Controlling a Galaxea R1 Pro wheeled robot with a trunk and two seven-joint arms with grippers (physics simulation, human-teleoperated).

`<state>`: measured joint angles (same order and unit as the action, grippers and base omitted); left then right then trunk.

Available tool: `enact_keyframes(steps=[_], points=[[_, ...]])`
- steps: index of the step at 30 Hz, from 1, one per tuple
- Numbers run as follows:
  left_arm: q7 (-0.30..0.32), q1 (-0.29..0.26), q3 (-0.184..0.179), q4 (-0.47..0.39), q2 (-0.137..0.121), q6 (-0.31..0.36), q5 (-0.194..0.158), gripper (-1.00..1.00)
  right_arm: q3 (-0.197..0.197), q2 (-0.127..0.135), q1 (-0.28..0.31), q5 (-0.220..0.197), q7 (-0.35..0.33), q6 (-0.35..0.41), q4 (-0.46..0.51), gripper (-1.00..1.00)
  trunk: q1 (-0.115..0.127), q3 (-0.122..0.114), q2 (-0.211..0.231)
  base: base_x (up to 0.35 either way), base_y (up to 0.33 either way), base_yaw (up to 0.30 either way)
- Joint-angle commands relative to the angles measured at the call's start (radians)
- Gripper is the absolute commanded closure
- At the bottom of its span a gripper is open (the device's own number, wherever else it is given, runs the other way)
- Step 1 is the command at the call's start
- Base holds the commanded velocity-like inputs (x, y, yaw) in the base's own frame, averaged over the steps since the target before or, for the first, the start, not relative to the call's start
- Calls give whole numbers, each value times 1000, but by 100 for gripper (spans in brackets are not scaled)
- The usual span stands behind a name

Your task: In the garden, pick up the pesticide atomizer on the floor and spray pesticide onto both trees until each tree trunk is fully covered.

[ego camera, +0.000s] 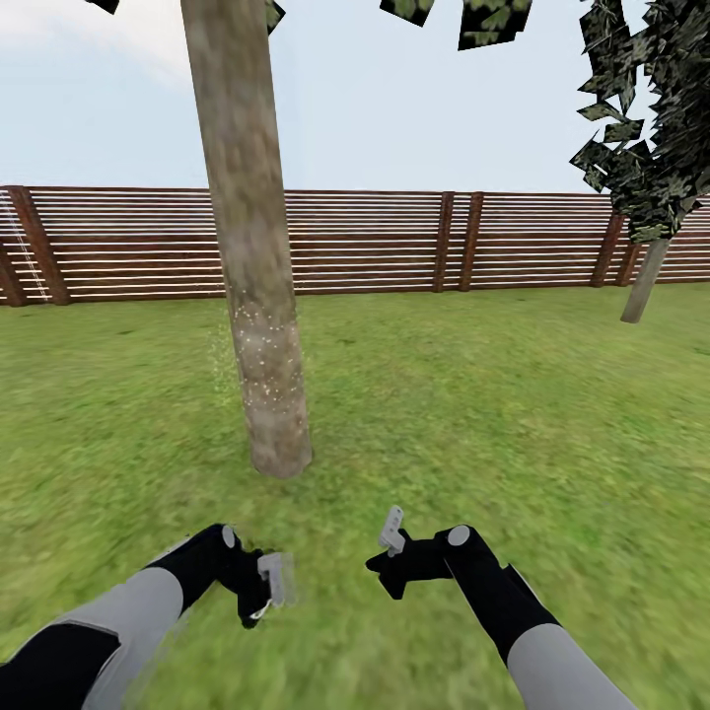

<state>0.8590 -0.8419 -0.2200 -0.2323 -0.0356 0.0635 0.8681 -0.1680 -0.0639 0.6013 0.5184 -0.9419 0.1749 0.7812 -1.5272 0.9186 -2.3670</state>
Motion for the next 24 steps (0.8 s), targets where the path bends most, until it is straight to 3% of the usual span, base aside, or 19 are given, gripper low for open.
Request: enact_keyframes(steps=[1,2,4,5,7,8,9,11,12,14,16,17,19,20,21,23,24], points=[[0,2,9,0,-32,-13,-20,100,2,0,0,0,1,-1,0,100,0,0,0,0,0,0],[0,3,10,1,-58,-32,-49,100,4,2,0,0,2,-1,0,100,0,0,0,0,0,0],[2,4,10,7,-100,-56,-155,100,10,12,-1,-1,3,-2,-12,100,0,0,0,0,0,0],[3,5,10,9,-123,-67,-188,100,12,58,-2,-2,3,-7,-31,100,0,0,0,0,0,0],[3,6,10,44,-164,-138,-291,100,14,209,-3,-28,4,-16,-115,100,0,0,0,0,0,0],[2,6,10,83,-175,-167,-371,100,14,271,-3,-76,4,-33,-179,100,0,0,0,0,0,0],[-1,7,10,144,-195,-213,-483,100,15,346,-5,-177,6,-97,-308,100,0,0,0,0,0,0],[-13,10,10,198,-208,-260,-618,100,16,446,-5,-300,13,-268,-545,100,0,0,0,0,0,0],[-23,20,10,205,-210,-266,-669,100,16,469,-5,-340,16,-341,-639,100,0,0,0,0,0,0],[-35,79,10,209,-206,-287,-806,100,16,490,-5,-470,36,-451,-756,100,0,0,0,0,0,0],[-45,136,10,210,-200,-373,-931,100,15,495,-5,-669,184,-534,-787,100,0,0,0,0,0,0],[-83,161,10,211,-199,-404,-985,100,14,492,-6,-742,276,-604,-794,100,0,0,0,0,0,0],[-247,210,10,211,-195,-456,-1087,100,14,487,-8,-807,408,-726,-795,100,0,0,0,0,0,0],[-338,230,10,212,-188,-491,-1129,100,15,487,-10,-822,437,-751,-795,100,0,0,0,0,0,0],[-430,256,10,212,-182,-530,-1175,100,16,486,-11,-865,456,-766,-795,100,0,0,0,0,0,0],[-577,305,10,212,-169,-581,-1299,100,16,485,-12,-1037,467,-776,-795,100,0,0,0,0,0,0],[-626,321,10,212,-158,-595,-1341,100,16,485,-13,-1083,468,-777,-795,100,0,0,0,0,0,0]])
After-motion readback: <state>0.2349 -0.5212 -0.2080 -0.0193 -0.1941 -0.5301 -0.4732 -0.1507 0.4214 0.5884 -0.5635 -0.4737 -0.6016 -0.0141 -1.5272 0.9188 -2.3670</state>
